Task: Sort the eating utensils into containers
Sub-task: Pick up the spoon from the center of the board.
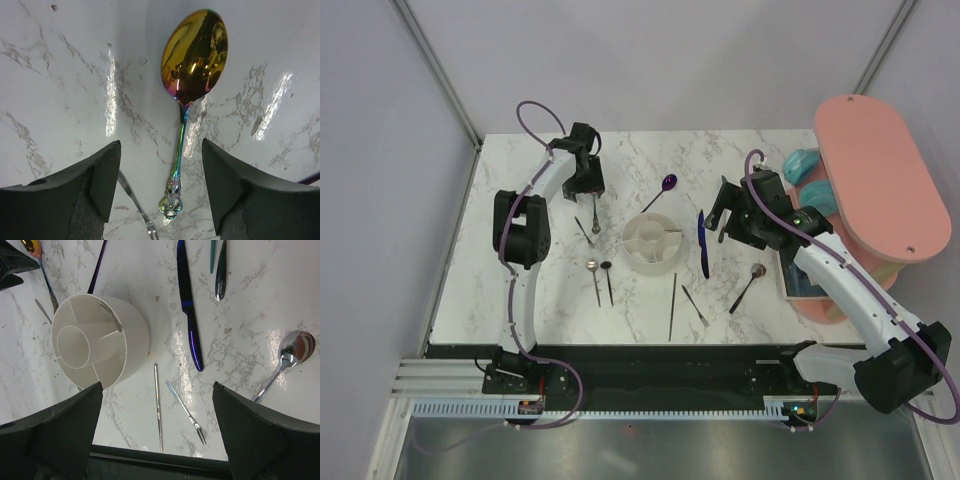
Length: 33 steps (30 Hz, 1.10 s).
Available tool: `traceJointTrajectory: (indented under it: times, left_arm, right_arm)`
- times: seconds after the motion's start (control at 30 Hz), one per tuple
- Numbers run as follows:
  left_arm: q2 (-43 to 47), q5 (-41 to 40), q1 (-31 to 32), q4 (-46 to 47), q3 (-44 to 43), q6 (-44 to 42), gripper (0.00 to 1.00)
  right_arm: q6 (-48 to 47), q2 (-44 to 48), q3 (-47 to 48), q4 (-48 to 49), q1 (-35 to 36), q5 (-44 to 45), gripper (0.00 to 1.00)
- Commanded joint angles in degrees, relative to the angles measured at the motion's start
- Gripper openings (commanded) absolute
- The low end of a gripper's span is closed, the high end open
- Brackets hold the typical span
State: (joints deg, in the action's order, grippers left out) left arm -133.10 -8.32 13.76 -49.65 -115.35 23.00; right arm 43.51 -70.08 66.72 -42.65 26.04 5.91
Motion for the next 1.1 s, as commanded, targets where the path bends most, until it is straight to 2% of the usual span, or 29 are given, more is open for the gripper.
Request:
traceJointTrajectory:
  times: [0.0,0.3,0.53,0.73,0.77,0.8,1.07]
  left_arm:
    - [-2.69,-1.0,0.04,-0.19,-5.05,2.04,0.72]
    - [-5.77,-0.82,0.3,-0.8,-6.29,1.43,0.67]
    - [-6.56,-0.56,0.83,-1.42,-5.06,1.17,0.54]
    - [-6.91,1.11,2.76,-1.42,-3.74,0.2,0.3]
    - [-6.82,1.11,3.11,-1.42,-3.31,-0.06,0.12]
    - [-6.65,1.2,3.38,-1.42,-2.35,-0.33,0.03]
    - [-2.53,5.42,3.99,-0.8,2.23,-1.29,0.02]
  right_arm:
    - [-0.09,-0.49,0.78,-1.38,-0.29,0.07,0.98]
    - [-0.7,-1.2,0.96,-2.52,-0.99,-0.46,0.98]
    - [-0.53,-1.55,0.43,-2.52,-1.43,-1.17,0.98]
    - [-0.7,-1.72,0.08,-2.52,-1.7,-1.78,0.98]
    - [-0.88,-1.81,0.17,-2.52,-1.78,-1.87,0.98]
    - [-0.97,-2.07,0.17,-2.52,-1.87,-2.13,0.98]
    - [-1.41,-4.71,0.96,-2.26,-1.96,-3.8,0.98]
